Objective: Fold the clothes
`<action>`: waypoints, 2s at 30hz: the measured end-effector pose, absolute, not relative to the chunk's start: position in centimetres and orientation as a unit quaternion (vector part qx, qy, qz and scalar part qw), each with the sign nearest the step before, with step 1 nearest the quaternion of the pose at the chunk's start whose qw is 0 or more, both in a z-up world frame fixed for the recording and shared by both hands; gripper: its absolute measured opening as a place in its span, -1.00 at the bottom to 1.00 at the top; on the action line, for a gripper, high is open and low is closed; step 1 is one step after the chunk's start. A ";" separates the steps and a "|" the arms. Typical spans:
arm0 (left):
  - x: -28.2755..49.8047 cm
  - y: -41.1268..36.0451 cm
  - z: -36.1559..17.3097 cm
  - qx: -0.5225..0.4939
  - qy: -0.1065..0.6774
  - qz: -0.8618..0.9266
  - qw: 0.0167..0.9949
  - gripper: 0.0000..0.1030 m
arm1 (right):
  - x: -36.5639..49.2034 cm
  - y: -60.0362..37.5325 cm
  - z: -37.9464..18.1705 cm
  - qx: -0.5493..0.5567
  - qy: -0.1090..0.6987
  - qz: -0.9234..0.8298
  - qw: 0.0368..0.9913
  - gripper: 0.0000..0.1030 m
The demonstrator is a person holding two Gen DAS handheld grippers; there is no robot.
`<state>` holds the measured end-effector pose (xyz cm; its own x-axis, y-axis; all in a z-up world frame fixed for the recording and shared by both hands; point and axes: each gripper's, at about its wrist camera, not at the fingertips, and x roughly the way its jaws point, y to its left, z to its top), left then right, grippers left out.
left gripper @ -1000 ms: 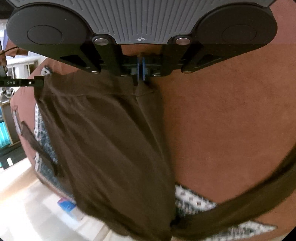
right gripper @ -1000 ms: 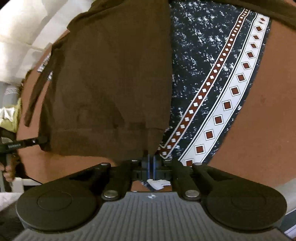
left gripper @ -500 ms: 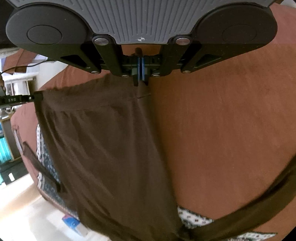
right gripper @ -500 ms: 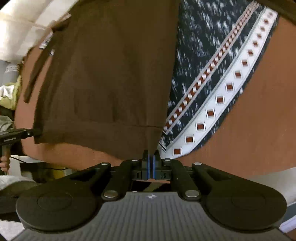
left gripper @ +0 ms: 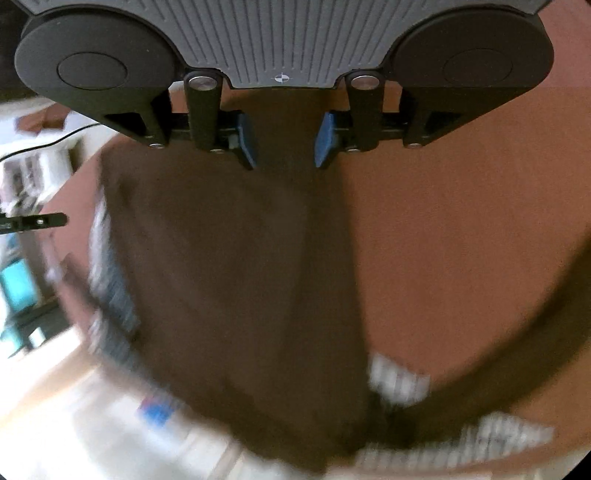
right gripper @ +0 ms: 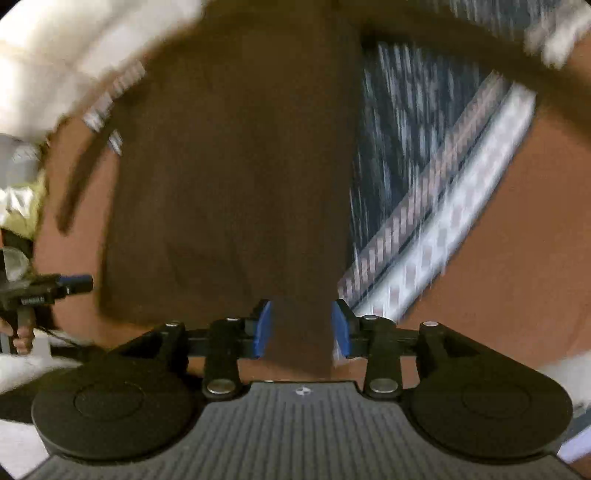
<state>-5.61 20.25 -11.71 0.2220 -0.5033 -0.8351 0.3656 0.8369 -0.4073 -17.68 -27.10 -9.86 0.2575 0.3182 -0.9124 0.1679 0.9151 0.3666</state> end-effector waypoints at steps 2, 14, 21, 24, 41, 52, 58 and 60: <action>-2.8 20.0 -9.3 -0.070 0.515 -0.283 0.806 0.06 | -15.4 -27.9 -6.6 0.192 0.577 0.054 0.792 -0.08; 15.2 8.4 -3.8 -0.044 0.418 -0.281 0.863 0.19 | 5.7 -28.4 0.6 0.156 0.504 0.104 0.843 -0.07; 24.3 3.3 -9.1 -0.062 0.467 -0.252 0.845 0.19 | 17.0 -29.2 -5.1 0.196 0.511 0.113 0.829 -0.07; 27.3 2.3 -12.0 -0.070 0.495 -0.227 0.836 0.19 | 20.5 -30.1 -9.4 0.228 0.526 0.103 0.813 -0.07; 34.9 0.0 -18.2 -0.064 0.519 -0.201 0.828 0.22 | 28.5 -31.2 -20.8 0.247 0.519 0.080 0.814 -0.05; 35.9 -2.8 -16.9 -0.032 0.448 -0.241 0.861 -1.00 | 27.2 -32.5 -19.1 0.286 0.420 0.081 0.858 -0.90; 36.2 -4.4 -19.5 0.001 0.454 -0.215 0.864 -0.92 | 27.7 -33.2 -21.6 0.277 0.452 0.047 0.847 -0.89; 36.0 -4.7 -19.4 0.012 0.461 -0.214 0.861 -0.68 | 27.8 -32.9 -22.1 0.267 0.461 0.041 0.845 -0.72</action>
<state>36.05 -4.75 -19.45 0.4832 -0.3573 -0.7993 0.3785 0.9085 -0.1772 27.80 -32.95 -22.12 0.5718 0.3156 -0.7573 0.1772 0.8537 0.4896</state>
